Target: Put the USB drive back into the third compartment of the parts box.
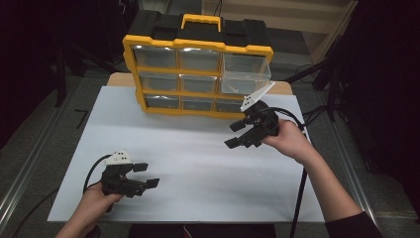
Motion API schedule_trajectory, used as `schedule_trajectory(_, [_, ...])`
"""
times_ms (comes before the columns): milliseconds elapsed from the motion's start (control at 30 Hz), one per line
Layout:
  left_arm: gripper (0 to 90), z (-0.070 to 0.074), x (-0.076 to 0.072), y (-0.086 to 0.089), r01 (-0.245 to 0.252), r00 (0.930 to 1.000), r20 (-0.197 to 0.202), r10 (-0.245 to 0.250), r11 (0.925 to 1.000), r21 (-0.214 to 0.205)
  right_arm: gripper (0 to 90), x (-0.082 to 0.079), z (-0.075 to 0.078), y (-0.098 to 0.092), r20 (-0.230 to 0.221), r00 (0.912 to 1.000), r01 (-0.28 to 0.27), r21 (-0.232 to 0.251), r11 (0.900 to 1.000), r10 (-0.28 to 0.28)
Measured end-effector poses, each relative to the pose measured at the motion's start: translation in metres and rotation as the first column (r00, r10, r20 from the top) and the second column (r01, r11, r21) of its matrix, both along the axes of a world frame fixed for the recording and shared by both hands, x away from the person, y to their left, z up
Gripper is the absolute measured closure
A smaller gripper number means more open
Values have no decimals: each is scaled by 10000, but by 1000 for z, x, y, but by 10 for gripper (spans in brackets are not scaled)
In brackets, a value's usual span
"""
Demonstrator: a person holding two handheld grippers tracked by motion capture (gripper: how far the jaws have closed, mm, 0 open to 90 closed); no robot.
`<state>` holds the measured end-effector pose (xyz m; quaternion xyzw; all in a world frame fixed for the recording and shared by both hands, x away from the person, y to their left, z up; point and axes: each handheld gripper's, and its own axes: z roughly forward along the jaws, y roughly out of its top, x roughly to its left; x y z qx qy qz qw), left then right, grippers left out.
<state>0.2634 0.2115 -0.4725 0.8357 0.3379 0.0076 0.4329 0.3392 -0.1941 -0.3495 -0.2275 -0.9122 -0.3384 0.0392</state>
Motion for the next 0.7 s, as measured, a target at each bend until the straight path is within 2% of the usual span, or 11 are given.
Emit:
schedule_trajectory(100, [238,0,0,0,11,10000,0,-11,10000,0,278,-3,-11,3,-156,9998,83,-35,10000,-84])
schedule_trajectory(167, [237,0,0,0,18,10000,19,-18,10000,8,277,-4,-19,4,-186,9998,55,125,9999,-53])
schedule_trajectory(300, [237,0,0,0,19,10000,9,-19,10000,12,277,-9,-32,6,-221,9996,197,49,9998,-196])
schedule_trajectory(633, [238,0,0,0,-27,10000,-5,27,10000,-11,272,-23,-61,0,-496,9957,795,117,9968,-788])
schedule_trajectory(700, [238,0,0,0,-32,10000,4,32,10000,-9,272,-27,-66,-1,-441,9952,874,101,9961,-869])
